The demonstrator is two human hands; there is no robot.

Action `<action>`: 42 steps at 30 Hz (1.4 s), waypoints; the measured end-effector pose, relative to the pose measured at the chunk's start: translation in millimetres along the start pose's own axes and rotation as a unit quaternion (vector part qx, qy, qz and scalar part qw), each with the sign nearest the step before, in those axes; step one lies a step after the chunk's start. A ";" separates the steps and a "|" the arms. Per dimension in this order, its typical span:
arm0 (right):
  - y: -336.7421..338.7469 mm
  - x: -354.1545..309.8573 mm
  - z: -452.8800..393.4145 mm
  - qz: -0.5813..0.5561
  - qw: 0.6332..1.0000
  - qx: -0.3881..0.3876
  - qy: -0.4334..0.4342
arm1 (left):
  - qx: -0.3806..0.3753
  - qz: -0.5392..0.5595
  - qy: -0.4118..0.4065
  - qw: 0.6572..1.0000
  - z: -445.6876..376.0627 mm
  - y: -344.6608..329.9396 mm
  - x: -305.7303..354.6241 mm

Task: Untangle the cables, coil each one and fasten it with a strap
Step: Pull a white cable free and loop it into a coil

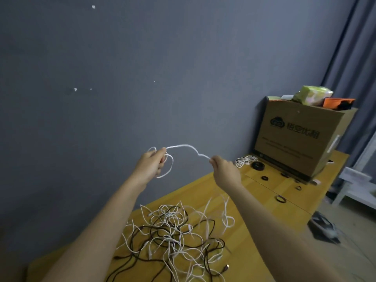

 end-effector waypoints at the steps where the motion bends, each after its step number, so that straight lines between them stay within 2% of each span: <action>1: -7.2 6.2 7.0 0.004 1.000 -0.014 -0.006 | -0.022 0.020 0.003 1.000 5.1 -1.6 0.3; 6: -43.2 26.2 44.0 -0.095 0.990 -0.091 -0.051 | -0.065 0.061 -0.004 0.996 16.9 -8.2 1.1; 8: -54.1 19.3 56.1 -0.107 0.984 -0.134 -0.053 | -0.097 0.048 -0.014 0.994 18.9 -15.3 0.6; 10: -59.8 4.2 66.5 -0.166 0.970 -0.172 -0.051 | -0.133 0.015 -0.028 0.991 20.4 -24.5 -1.2; 12: -56.9 -15.5 76.4 -0.296 0.933 -0.201 -0.049 | -0.158 -0.025 -0.039 0.986 21.8 -34.3 -3.5; 14: -46.7 -31.6 83.2 -0.435 0.879 -0.192 -0.035 | -0.168 -0.053 -0.041 0.984 24.2 -41.7 -5.6; 16: -37.6 -39.4 85.4 -0.524 0.830 -0.188 -0.026 | -0.175 -0.055 -0.033 0.982 26.7 -44.4 -6.3; 17: -33.7 -41.2 85.8 -0.541 0.818 -0.196 -0.023 | -0.184 -0.054 -0.029 0.981 27.9 -44.8 -6.0; 23: -16.6 -40.6 91.3 -0.505 0.828 -0.243 0.001 | -0.300 -0.047 0.005 0.953 44.6 -45.2 -0.8; 25: -13.3 -39.5 94.0 -0.513 0.827 -0.230 0.004 | -0.313 -0.032 0.010 0.949 48.7 -42.4 -0.6; 27: -12.8 -37.5 97.1 -0.523 0.826 -0.208 0.006 | -0.289 -0.032 -0.010 0.957 47.9 -38.9 -3.6; 30: -15.0 -38.7 103.2 -0.542 0.820 -0.185 0.007 | -0.194 -0.044 -0.045 0.979 44.9 -35.3 -12.9; 32: -18.8 -44.2 108.5 -0.561 0.808 -0.179 -0.009 | -0.124 -0.109 -0.077 0.983 42.3 -36.7 -21.3; 34: -26.8 -50.8 113.6 -0.584 0.793 -0.172 -0.040 | -0.098 -0.139 -0.096 0.981 40.0 -40.8 -29.1; 38: -33.3 -55.4 113.4 -0.535 0.833 -0.138 -0.029 | -0.084 -0.104 -0.109 0.985 42.8 -45.3 -36.8; 40: -31.2 -54.4 110.1 -0.576 0.804 -0.133 -0.060 | -0.070 -0.109 -0.128 0.983 44.7 -45.5 -37.3; 42: -30.1 -51.9 106.8 -0.639 0.748 -0.139 -0.110 | -0.068 -0.099 -0.135 0.983 43.2 -45.1 -38.8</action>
Point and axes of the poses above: each hand's wrist, its own z-axis away from the middle knuckle, its own y-axis out of the back of the hand, x = y × z, the point moved 2 cm from there along -z, towards the middle knuckle, and after that the axes turned 12 degrees about -z, right-handed, at the moved point
